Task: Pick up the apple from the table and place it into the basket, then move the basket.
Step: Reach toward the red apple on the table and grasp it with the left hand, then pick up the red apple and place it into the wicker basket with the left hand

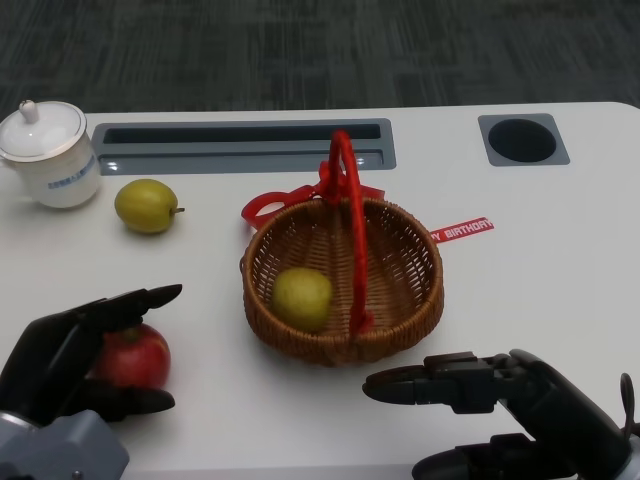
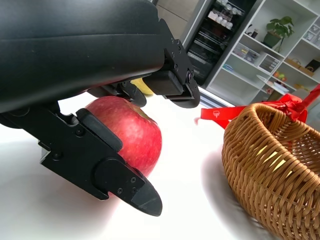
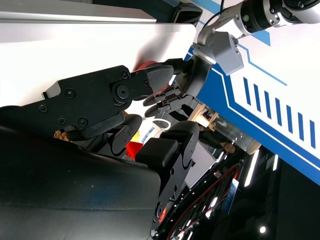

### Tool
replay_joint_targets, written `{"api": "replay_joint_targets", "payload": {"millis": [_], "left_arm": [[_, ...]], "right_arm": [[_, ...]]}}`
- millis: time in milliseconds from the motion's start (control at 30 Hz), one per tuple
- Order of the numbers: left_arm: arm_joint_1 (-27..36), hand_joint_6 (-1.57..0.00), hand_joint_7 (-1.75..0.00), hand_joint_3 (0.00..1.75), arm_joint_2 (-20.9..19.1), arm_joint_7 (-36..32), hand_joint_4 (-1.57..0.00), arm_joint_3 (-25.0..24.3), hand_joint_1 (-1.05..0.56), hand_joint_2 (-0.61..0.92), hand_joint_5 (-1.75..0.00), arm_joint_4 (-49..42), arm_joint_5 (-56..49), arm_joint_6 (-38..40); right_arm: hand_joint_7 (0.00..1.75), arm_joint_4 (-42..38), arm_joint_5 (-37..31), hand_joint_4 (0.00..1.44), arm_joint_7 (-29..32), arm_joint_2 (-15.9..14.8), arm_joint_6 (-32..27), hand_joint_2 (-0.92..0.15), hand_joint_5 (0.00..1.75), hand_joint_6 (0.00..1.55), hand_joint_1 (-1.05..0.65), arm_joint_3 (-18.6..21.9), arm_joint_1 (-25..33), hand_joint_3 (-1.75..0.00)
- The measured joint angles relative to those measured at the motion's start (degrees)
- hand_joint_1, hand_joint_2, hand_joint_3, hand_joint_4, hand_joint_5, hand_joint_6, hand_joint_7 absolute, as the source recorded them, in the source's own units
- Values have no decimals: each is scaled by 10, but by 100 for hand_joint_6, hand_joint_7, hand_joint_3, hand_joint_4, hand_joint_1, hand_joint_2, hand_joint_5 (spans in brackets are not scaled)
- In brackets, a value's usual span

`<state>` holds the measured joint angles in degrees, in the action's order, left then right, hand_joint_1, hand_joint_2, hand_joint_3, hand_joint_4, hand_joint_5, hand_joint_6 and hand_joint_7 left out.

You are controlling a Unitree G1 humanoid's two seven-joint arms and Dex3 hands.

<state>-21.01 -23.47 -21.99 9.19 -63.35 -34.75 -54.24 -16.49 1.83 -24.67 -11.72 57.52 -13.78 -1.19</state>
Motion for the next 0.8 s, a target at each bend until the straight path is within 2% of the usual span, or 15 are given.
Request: {"api": "replay_joint_targets", "payload": {"millis": [233, 600, 633, 767, 800], "left_arm": [[-59, -57, 0, 1, 0, -57, -64, 58, -60, 64, -1, -65, -20, 68], [-82, -57, -1, 1, 6, -69, -66, 102, -60, 69, -2, -88, -12, 111], [-85, -61, -2, 1, 7, -65, -71, 105, -56, 69, -3, -89, -10, 119], [-91, -95, -6, 1, 13, -23, -112, 98, -26, 75, -8, -91, 23, 138], [-91, -100, -6, 2, 15, -14, -117, 94, -21, 78, -7, -91, 35, 138]], "right_arm": [[0, 3, 1, 78, 0, -4, 0, -92, 0, 73, -44, 0, 3, -2], [1, 8, 9, 79, -4, -11, 0, -92, 1, 74, -43, 0, 10, -4], [1, 9, 9, 80, -4, -12, 0, -92, 1, 74, -43, 0, 11, -4], [1, 9, 9, 81, -5, -14, 0, -92, 1, 74, -43, 0, 13, -5], [1, 9, 9, 81, -5, -14, 0, -92, 1, 74, -43, 0, 13, -5]]}}
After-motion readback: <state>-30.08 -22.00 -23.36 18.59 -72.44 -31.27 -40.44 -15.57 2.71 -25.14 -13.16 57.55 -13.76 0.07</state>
